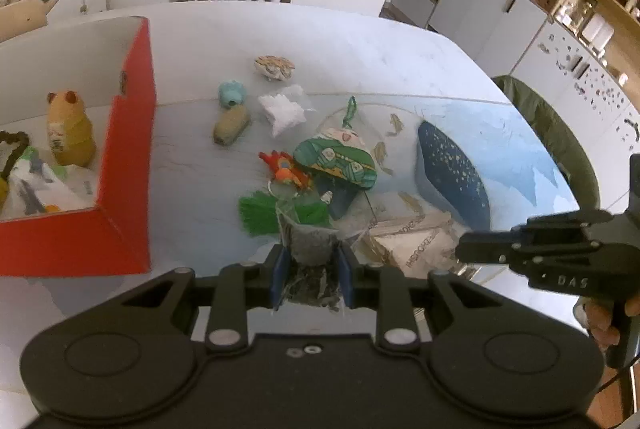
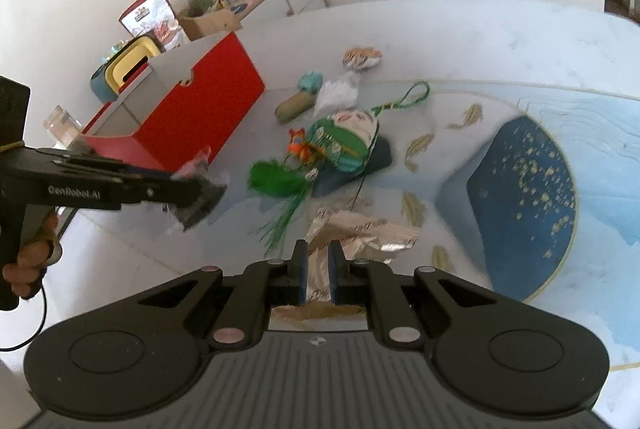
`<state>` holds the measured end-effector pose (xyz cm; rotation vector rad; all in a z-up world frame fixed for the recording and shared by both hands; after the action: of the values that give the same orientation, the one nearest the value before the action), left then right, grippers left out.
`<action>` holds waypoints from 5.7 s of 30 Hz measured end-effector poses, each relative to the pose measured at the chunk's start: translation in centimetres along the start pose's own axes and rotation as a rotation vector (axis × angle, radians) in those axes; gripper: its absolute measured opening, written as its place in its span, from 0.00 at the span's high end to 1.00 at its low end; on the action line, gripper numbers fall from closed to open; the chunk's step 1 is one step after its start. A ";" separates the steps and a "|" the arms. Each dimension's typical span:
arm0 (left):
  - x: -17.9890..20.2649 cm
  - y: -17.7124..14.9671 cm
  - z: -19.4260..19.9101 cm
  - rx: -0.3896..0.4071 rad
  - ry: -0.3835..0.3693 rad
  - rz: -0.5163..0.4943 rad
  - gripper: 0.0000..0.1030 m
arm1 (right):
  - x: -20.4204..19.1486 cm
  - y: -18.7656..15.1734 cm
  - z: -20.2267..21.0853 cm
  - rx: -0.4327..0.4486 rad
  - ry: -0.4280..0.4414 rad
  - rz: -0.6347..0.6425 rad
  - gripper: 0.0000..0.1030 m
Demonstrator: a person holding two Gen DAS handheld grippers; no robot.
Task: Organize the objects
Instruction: 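Lift the silver snack bag with the right tool while the left tool lifts the clear bag, then carry the silver bag with the right tool while the left tool carries the clear bag over the box, then lower into the box and open the right tool while the left tool releases the clear bag, then move both tools back to the remaining items on the table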
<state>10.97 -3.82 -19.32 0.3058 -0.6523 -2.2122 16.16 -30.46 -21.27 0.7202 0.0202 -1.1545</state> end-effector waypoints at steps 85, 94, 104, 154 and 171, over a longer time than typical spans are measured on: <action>-22.7 8.3 10.4 0.141 0.268 0.082 0.75 | -26.7 17.7 -11.7 0.027 -0.047 0.316 0.56; -25.1 10.1 6.9 0.092 0.324 0.047 0.75 | -28.3 18.2 -16.8 -0.024 -0.077 0.362 0.55; -27.6 11.1 2.7 -0.009 0.347 0.050 0.75 | -29.5 17.3 -20.7 -0.095 -0.093 0.438 0.55; -24.7 10.6 6.0 -0.002 0.324 0.031 0.55 | -27.8 17.8 -13.0 0.021 -0.049 0.352 0.42; -17.0 8.6 10.6 0.129 0.294 -0.018 0.45 | -23.8 16.1 -3.8 0.135 -0.003 0.309 0.37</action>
<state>23.15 7.99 -5.59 0.6900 -0.6311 -2.0901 20.70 -5.54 -7.25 0.8101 -0.1679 -0.8666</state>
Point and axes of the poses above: each gripper's, at about its wrist camera, not at the fingertips, and z roughly against the way its jaws point, x to its right, y to its top, the point moved 5 cm from there along -z, roughly the way its jaws point, and after that the axes turned 5 degrees about -x, right-handed, at the moved point
